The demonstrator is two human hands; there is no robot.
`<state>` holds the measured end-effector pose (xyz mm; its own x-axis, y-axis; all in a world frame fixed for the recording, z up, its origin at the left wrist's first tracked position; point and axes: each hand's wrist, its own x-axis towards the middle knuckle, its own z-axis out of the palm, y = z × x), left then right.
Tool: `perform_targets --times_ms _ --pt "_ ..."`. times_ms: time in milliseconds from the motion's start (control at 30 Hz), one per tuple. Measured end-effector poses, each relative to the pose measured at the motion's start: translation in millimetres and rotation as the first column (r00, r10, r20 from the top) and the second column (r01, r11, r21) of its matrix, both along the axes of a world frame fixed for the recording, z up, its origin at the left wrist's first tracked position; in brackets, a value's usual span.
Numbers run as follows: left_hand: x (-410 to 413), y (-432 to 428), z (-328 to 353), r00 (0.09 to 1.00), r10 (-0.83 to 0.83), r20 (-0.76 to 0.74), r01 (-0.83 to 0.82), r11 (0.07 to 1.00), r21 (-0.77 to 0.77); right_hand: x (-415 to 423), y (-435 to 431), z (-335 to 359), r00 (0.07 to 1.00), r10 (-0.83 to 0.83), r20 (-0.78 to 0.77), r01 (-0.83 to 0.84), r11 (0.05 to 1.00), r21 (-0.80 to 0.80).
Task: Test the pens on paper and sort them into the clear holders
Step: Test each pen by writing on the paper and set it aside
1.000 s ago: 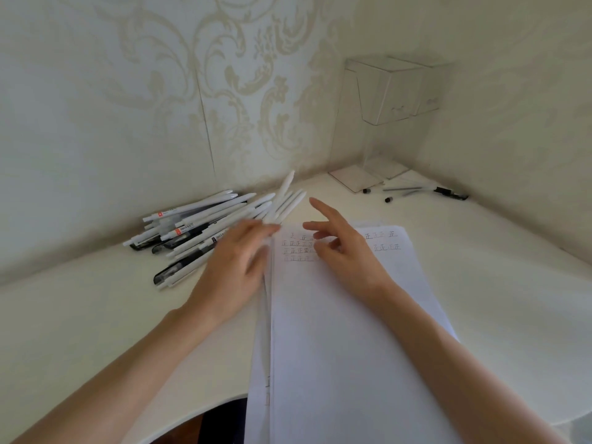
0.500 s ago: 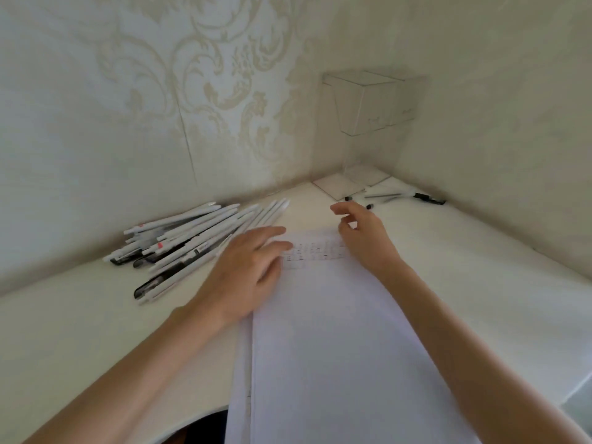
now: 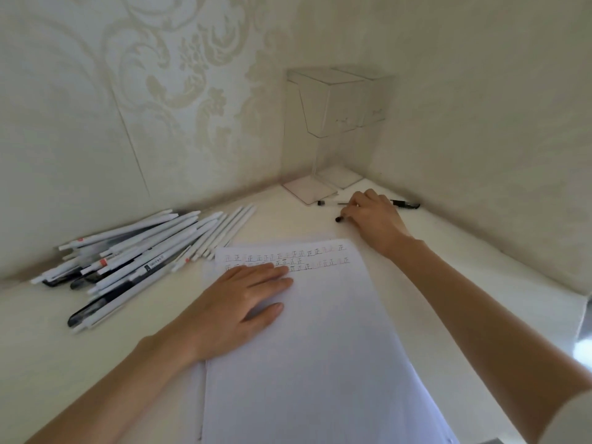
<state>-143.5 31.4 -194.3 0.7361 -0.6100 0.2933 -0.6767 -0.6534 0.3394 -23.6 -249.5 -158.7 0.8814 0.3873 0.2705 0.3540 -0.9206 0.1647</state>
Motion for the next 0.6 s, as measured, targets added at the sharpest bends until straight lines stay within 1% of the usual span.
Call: perform_targets --times_ms 67,100,167,200,233,267,333,400,433,500,600 --pt "-0.5 0.5 0.3 1.000 0.003 0.010 -0.003 1.000 -0.031 -2.4 0.2 1.5 0.995 0.069 0.078 -0.070 0.997 0.010" --pt "-0.3 0.7 0.3 1.000 0.013 0.018 -0.013 0.999 -0.049 -3.6 0.5 2.5 0.983 0.107 0.148 -0.114 0.993 0.042" --pt "0.0 1.1 0.7 0.998 0.044 0.042 -0.040 0.995 -0.087 -8.9 3.8 5.8 0.955 0.137 0.264 -0.171 0.979 0.113" --pt "-0.2 1.1 1.4 0.997 0.058 0.042 -0.053 0.993 -0.105 -12.4 6.4 8.2 0.949 0.145 0.280 -0.186 0.975 0.124" --pt "-0.4 1.0 2.2 0.997 0.066 0.036 -0.062 0.991 -0.119 -15.7 8.7 9.9 0.955 0.144 0.259 -0.182 0.975 0.127" --pt "-0.5 1.2 2.9 0.997 0.068 0.032 -0.063 0.990 -0.128 -18.9 9.2 9.7 0.972 0.112 0.208 -0.143 0.980 0.141" --pt "-1.1 1.1 3.7 0.997 0.069 0.031 -0.064 0.988 -0.138 -23.5 3.3 3.5 0.998 -0.028 0.065 0.018 0.989 0.150" --pt "-1.0 1.2 3.3 0.997 0.073 0.029 -0.068 0.988 -0.141 -27.9 -4.8 -3.0 0.980 -0.187 -0.074 0.197 0.967 0.162" --pt "-0.8 1.2 3.0 0.997 0.075 0.026 -0.070 0.988 -0.140 -30.1 -7.5 -4.8 0.965 -0.232 -0.125 0.253 0.947 0.195" --pt "-0.3 0.6 3.3 0.997 0.074 0.023 -0.070 0.989 -0.133 -33.0 -11.3 -8.5 0.947 -0.261 -0.188 0.309 0.897 0.317" --pt "-1.0 0.5 4.3 0.998 0.068 0.020 -0.064 0.989 -0.135 -36.1 -11.4 -10.2 0.958 -0.219 -0.186 0.282 0.839 0.466"
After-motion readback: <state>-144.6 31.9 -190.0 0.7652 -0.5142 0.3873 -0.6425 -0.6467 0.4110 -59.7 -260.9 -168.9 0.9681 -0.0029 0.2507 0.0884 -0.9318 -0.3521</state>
